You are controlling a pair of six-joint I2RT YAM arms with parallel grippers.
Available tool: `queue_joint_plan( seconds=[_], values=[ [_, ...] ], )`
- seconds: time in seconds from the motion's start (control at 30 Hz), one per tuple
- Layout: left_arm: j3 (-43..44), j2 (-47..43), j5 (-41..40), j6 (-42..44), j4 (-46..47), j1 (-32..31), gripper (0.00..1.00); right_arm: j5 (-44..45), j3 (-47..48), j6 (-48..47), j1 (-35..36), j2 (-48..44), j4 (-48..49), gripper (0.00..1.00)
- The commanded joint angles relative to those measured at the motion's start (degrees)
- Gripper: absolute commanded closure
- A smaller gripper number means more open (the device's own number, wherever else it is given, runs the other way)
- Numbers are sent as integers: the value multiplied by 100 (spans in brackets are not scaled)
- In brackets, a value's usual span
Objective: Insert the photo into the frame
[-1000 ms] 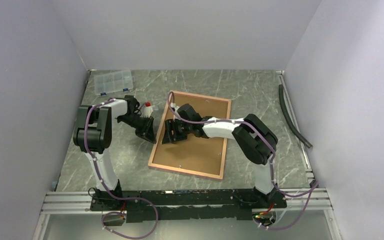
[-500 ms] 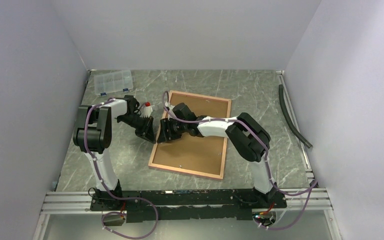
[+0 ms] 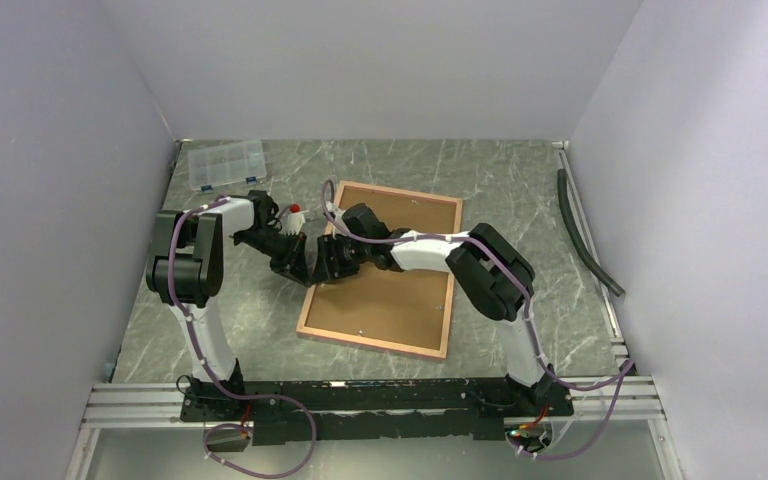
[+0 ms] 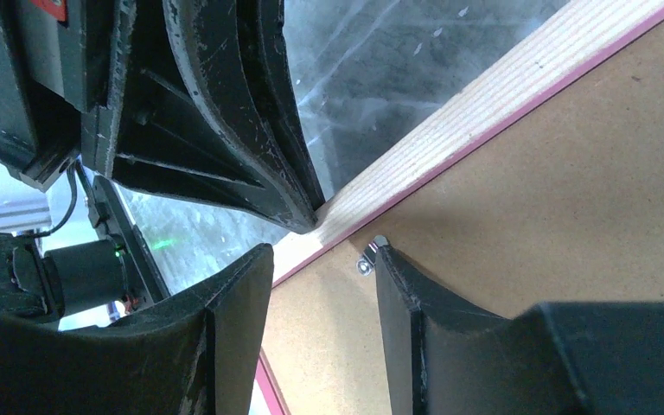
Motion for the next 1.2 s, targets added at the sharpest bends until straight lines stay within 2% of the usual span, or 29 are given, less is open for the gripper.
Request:
queue_joint_plan(
  seconds=[0.0, 0.53, 0.87, 1.17],
  values=[
    [21, 43, -154, -46, 251, -94, 90, -40, 223, -14, 46, 246, 153, 49],
    [89, 107, -182, -20, 233, -107, 91, -337, 510, -121, 103, 416, 5, 53],
    [51, 45, -234, 36, 201, -107, 92, -241, -134, -342, -451, -232, 108, 51],
    [44, 19, -227, 13, 206, -108, 92, -550, 48, -410, -159, 160, 26, 52]
  ],
)
